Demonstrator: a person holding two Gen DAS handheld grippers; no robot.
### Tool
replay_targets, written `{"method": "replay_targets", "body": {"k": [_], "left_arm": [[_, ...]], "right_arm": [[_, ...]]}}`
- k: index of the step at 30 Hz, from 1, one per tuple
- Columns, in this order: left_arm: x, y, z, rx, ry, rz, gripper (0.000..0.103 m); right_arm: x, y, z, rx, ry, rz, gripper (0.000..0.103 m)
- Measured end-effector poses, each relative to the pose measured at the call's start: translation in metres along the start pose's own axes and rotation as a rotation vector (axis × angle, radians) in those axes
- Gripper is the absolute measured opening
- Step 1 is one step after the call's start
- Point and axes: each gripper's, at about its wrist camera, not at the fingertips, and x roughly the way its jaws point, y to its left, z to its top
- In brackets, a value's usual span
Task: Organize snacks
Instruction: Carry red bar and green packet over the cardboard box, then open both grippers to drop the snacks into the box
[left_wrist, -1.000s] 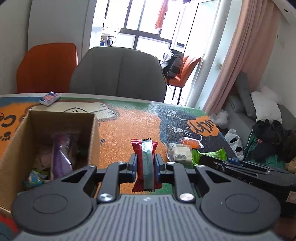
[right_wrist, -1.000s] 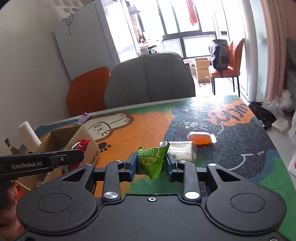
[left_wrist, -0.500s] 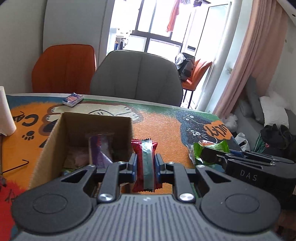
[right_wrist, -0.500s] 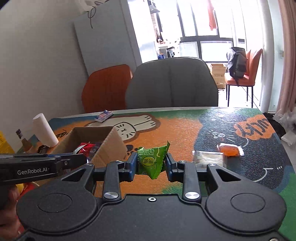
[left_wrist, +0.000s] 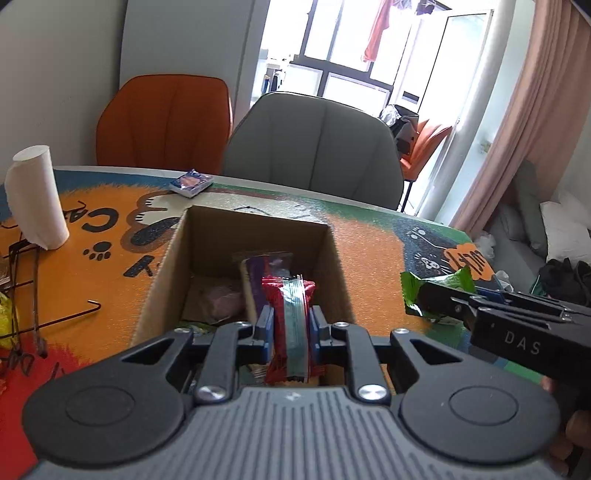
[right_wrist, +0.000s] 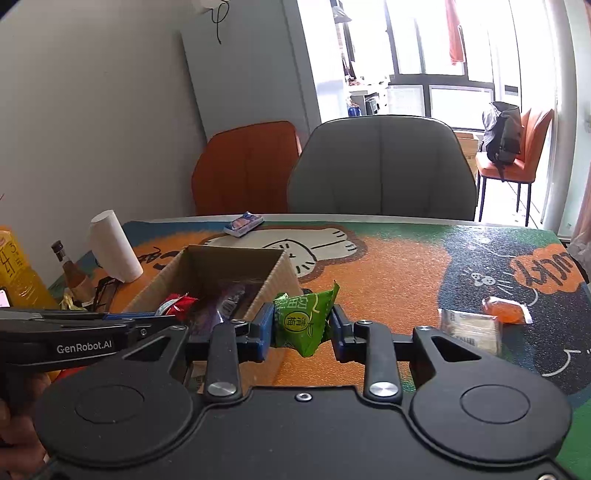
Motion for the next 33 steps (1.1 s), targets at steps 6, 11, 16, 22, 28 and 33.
{"method": "replay_targets", "body": {"k": [6, 11, 16, 22, 28, 33], "left_arm": [[0.006, 0.020, 0.004, -0.035, -0.003, 0.022, 0.019], [0.011, 0.031, 0.008, -0.061, -0.006, 0.021, 0.022], [0.013, 0.043, 0.009, -0.079, -0.005, 0.021, 0.022], [0.008, 0.056, 0.009, -0.101, -0.009, 0.032, 0.026], [0.005, 0.065, 0.008, -0.112, -0.008, 0.041, 0.038], [0.004, 0.062, 0.007, -0.109, -0.014, 0.019, 0.053]], "right_arm": [[0.010, 0.012, 0.004, -0.019, 0.008, 0.008, 0.030], [0.020, 0.020, 0.009, -0.028, 0.013, 0.013, 0.030], [0.034, 0.029, 0.016, -0.040, 0.020, 0.020, 0.030], [0.052, 0.041, 0.024, -0.047, 0.023, 0.029, 0.030], [0.055, 0.048, 0.027, -0.061, 0.003, 0.027, 0.049], [0.048, 0.040, 0.024, -0.037, 0.007, 0.015, 0.049]]}}
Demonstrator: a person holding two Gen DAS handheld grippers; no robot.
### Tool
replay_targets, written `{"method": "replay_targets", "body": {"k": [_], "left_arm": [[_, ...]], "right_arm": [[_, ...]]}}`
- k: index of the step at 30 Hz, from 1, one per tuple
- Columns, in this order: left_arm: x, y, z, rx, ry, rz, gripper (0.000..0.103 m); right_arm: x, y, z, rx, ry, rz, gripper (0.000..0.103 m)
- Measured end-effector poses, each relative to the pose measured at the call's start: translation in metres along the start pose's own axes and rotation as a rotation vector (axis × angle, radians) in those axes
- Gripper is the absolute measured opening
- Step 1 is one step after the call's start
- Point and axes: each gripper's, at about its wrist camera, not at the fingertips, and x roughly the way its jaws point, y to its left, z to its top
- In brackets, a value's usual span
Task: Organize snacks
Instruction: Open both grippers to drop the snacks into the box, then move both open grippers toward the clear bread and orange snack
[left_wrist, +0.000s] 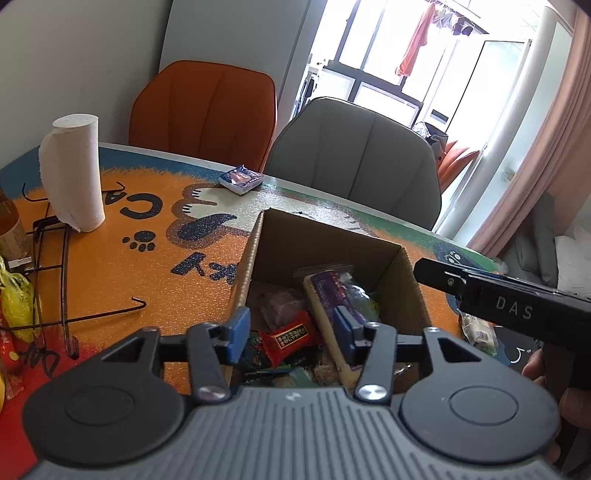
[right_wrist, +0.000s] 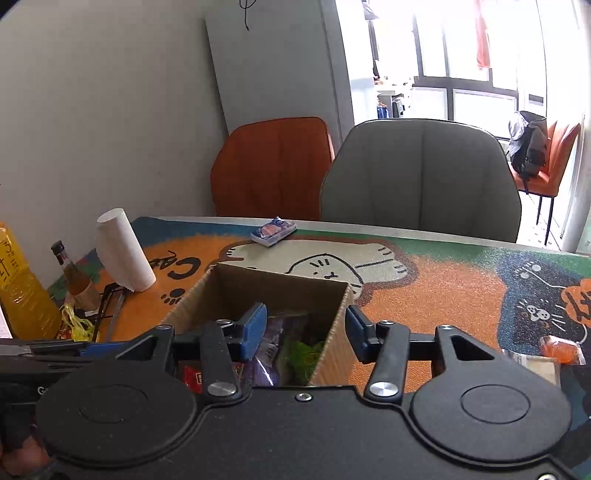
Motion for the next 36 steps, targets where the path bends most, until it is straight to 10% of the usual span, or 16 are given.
{"method": "replay_targets", "body": {"k": [11, 22, 36], "left_arm": [[-0.014, -0.017, -0.007, 0.018, -0.043, 0.015, 0.084], [-0.020, -0.040, -0.019, 0.054, -0.028, 0.017, 0.092], [-0.025, -0.079, -0.028, 0.105, -0.031, -0.018, 0.093]], "right_arm": [[-0.025, -0.021, -0.016, 0.043, 0.009, -0.036, 0.057], [-0.055, -0.043, -0.033, 0.092, 0.009, -0.036, 0.098], [-0.086, -0.086, -0.049, 0.167, -0.012, -0.086, 0.103]]}}
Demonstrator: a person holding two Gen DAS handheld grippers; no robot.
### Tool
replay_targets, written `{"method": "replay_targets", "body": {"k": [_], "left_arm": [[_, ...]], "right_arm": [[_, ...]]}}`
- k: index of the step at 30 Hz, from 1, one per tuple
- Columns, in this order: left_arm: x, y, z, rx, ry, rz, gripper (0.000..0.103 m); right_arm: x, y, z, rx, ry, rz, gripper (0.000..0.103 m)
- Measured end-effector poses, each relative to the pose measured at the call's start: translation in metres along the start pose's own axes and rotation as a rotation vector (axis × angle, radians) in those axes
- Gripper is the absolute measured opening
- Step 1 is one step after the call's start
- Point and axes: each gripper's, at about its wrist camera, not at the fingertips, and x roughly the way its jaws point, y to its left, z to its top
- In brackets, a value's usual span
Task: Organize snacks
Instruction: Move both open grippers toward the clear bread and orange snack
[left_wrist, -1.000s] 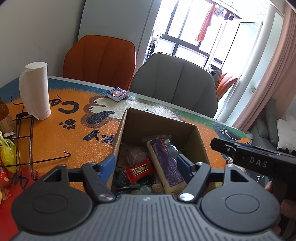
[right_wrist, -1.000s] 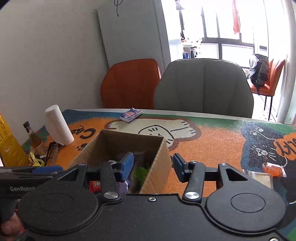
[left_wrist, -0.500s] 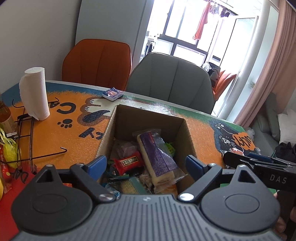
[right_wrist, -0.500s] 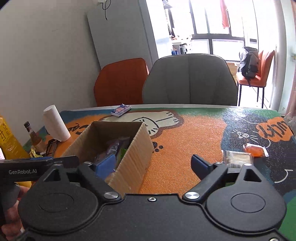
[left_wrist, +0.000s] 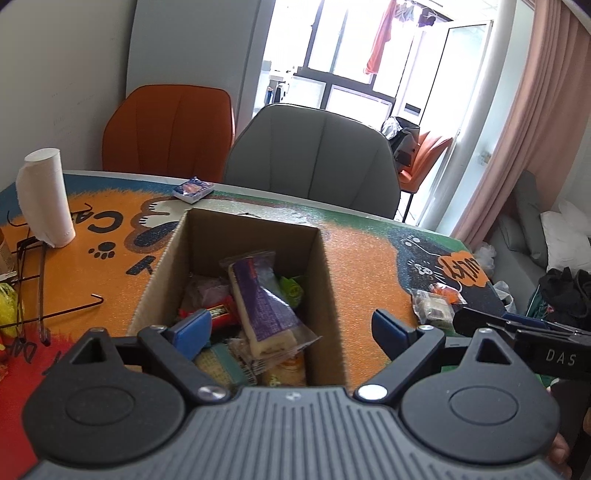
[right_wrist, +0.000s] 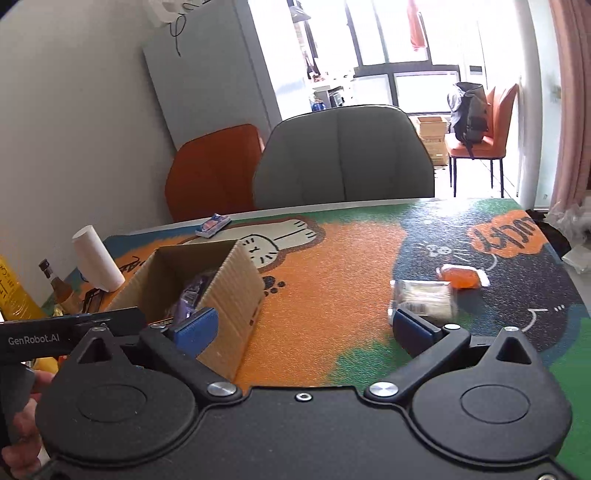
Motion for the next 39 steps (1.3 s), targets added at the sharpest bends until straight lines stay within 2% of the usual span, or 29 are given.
{"method": "replay_targets", "body": {"k": [23, 39], "left_arm": [[0.027, -0.086, -0.009, 0.095, 0.022, -0.096, 0.093], [0.078, -0.135, -0.013, 0.133, 0.091, -0.113, 0.093]], "right_arm": [[-0.025, -0.097, -0.018, 0.138, -0.029, -0.097, 0.103], [-0.008, -0.150, -0.023, 0.214, -0.006, -0.119, 0.103]]}}
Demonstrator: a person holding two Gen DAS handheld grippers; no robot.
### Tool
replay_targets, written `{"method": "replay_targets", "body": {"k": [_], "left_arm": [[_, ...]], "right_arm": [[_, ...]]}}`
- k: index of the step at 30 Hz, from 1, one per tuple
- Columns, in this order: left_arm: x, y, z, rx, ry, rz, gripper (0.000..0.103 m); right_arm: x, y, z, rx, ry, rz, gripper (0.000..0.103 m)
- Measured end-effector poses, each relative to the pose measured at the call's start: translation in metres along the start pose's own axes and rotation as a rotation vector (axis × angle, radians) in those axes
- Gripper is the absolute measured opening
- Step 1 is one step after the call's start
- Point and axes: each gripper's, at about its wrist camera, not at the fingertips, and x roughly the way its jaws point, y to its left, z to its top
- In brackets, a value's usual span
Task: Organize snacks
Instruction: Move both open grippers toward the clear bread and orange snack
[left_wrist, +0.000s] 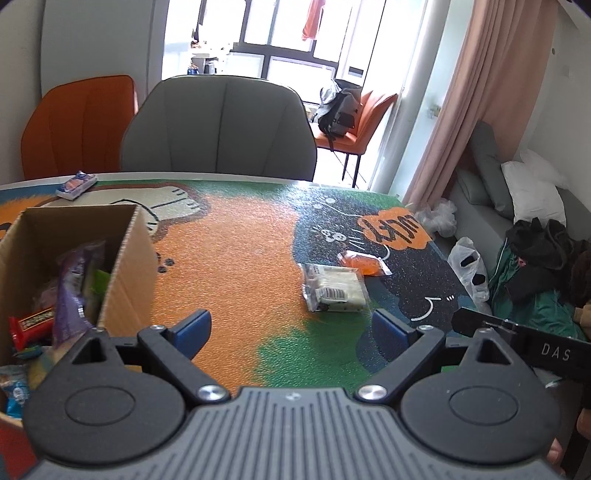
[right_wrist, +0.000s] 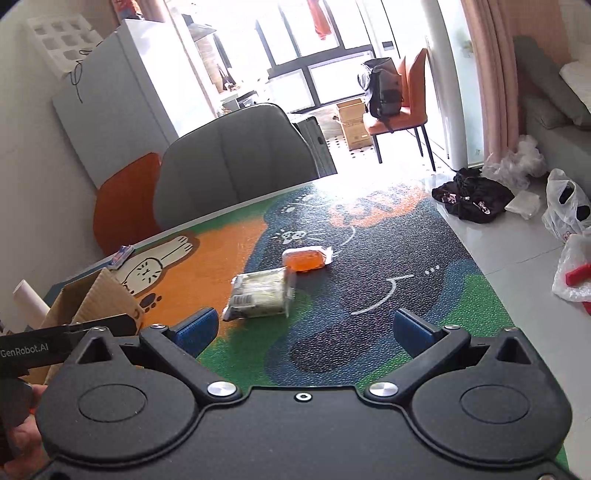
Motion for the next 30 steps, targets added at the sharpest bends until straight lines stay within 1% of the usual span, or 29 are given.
{"method": "replay_targets", "body": {"k": [14, 25, 30], "left_arm": [[0.077, -0.028, 0.009, 0.018, 0.095, -0.026, 0.093], [0.128, -0.045, 0.018, 0.022, 0.126, -0.016, 0.093], [0.144, -0.047, 0.018, 0.017, 0.140, -0.005, 0.093]], "right_arm": [[0.043, -0.043, 0.012, 0.073, 0.046, -0.038, 0.103], [0.065, -0.053, 0.029, 0.073, 0.063, -0.034, 0.103], [0.073, -0.053, 0.036, 0.068, 0.067, -0.037, 0.103]]}}
